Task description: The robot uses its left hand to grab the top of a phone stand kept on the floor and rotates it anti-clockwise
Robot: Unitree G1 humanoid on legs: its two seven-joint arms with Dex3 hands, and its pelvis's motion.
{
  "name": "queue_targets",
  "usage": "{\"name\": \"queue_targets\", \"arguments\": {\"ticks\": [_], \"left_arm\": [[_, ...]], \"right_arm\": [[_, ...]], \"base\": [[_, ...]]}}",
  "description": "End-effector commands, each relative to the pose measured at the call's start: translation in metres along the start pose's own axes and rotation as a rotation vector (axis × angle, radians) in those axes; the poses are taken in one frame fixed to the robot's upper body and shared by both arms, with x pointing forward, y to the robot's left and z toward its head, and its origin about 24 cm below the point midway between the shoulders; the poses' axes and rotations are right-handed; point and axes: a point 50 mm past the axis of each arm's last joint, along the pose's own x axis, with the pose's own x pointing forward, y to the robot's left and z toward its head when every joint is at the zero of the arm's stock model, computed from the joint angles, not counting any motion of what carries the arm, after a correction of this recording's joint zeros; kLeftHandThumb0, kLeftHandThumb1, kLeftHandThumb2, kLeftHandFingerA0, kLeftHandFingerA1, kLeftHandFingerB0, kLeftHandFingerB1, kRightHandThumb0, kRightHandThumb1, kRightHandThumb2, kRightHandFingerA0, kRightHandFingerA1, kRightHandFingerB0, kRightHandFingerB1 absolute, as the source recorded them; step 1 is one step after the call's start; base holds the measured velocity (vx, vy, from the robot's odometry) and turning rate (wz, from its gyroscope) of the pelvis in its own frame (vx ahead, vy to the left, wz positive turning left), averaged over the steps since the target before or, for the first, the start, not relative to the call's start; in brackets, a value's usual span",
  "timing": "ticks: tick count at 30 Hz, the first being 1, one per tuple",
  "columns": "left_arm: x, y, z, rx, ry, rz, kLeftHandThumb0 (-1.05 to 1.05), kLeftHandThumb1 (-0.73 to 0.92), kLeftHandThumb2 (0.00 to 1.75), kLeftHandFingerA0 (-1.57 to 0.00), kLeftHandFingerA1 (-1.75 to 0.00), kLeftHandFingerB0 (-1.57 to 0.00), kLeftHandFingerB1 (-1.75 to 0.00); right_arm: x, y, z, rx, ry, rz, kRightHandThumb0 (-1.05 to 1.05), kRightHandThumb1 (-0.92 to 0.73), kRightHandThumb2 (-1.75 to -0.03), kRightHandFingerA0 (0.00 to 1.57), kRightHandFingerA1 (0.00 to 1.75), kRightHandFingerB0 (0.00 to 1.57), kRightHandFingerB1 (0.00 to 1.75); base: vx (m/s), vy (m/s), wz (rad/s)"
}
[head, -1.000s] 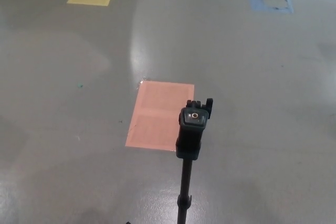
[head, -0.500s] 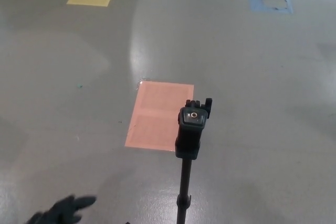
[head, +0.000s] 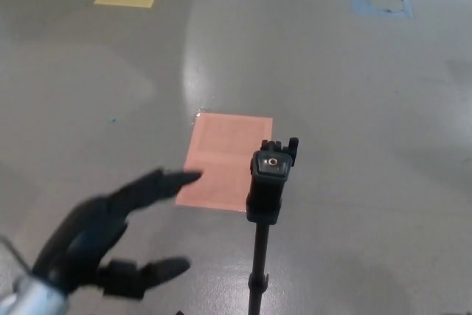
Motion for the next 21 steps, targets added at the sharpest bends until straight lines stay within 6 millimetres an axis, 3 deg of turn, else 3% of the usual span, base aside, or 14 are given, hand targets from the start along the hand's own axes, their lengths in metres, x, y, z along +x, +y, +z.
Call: {"name": "queue_targets", "arguments": {"ticks": [1, 5, 6, 14, 15, 16, 19, 20, 21], "left_arm": [[0.014, 0.012, 0.020, 0.006, -0.037, -0.061, -0.57, 0.53, 0.57, -0.37, -0.36, -0.31, -0.30], [0.018, 0.016, 0.029, 0.023, -0.073, -0.063, -0.55, 0.54, 0.57, -0.36, -0.36, -0.29, -0.30], [0.020, 0.017, 0.034, 0.025, -0.094, -0.064, -0.59, 0.45, 0.73, -0.30, -0.44, -0.23, -0.39], [0.030, 0.023, 0.052, 0.066, -0.173, -0.075, -0.60, 0.44, 0.70, -0.18, -0.40, -0.11, -0.36], [0.032, 0.024, 0.055, 0.075, -0.192, -0.075, -0.32, 0.32, 0.89, 0.00, -0.48, 0.00, -0.48], [0.034, 0.024, 0.059, 0.084, -0.213, -0.076, -0.32, 0.32, 0.89, 0.00, -0.48, 0.00, -0.48], [0.040, 0.023, 0.066, 0.088, -0.231, -0.089, -0.33, 0.29, 0.87, 0.00, -0.48, 0.00, -0.49], [0.042, 0.023, 0.067, 0.091, -0.233, -0.095, -0.61, 0.40, 0.69, -0.11, -0.39, -0.05, -0.26], [0.045, 0.022, 0.069, 0.096, -0.233, -0.102, -0.61, 0.40, 0.69, -0.11, -0.39, -0.05, -0.26]], "right_arm": [[0.003, -0.020, 0.027, 0.057, -0.194, -0.210, -0.37, -0.80, -0.64, 0.64, 0.48, 0.20, 0.30], [0.004, -0.024, 0.036, 0.075, -0.243, -0.259, -0.40, -0.80, -0.64, 0.62, 0.47, 0.19, 0.30], [0.005, -0.024, 0.038, 0.073, -0.255, -0.271, -0.39, -0.81, -0.63, 0.62, 0.47, 0.18, 0.29], [0.008, -0.025, 0.041, 0.082, -0.253, -0.277, -0.38, -0.80, -0.63, 0.63, 0.48, 0.18, 0.30], [0.009, -0.025, 0.041, 0.082, -0.251, -0.274, -0.38, -0.80, -0.63, 0.65, 0.49, 0.17, 0.31], [0.009, -0.025, 0.041, 0.080, -0.248, -0.271, -0.38, -0.80, -0.63, 0.65, 0.49, 0.17, 0.31], [0.009, -0.025, 0.038, 0.090, -0.230, -0.252, -0.37, -0.79, -0.64, 0.65, 0.49, 0.15, 0.31], [0.009, -0.025, 0.038, 0.090, -0.227, -0.251, -0.37, -0.79, -0.64, 0.64, 0.49, 0.15, 0.31], [0.009, -0.025, 0.037, 0.089, -0.225, -0.249, -0.37, -0.79, -0.64, 0.64, 0.49, 0.15, 0.31]], "base": [[0.00, 0.000, 0.00], [0.00, 0.000, 0.00], [0.00, 0.000, 0.00], [0.00, 0.000, 0.00], [0.00, 0.000, 0.00], [0.00, 0.000, 0.00], [0.00, 0.000, 0.00], [0.00, 0.000, 0.00], [0.00, 0.000, 0.00]]}}
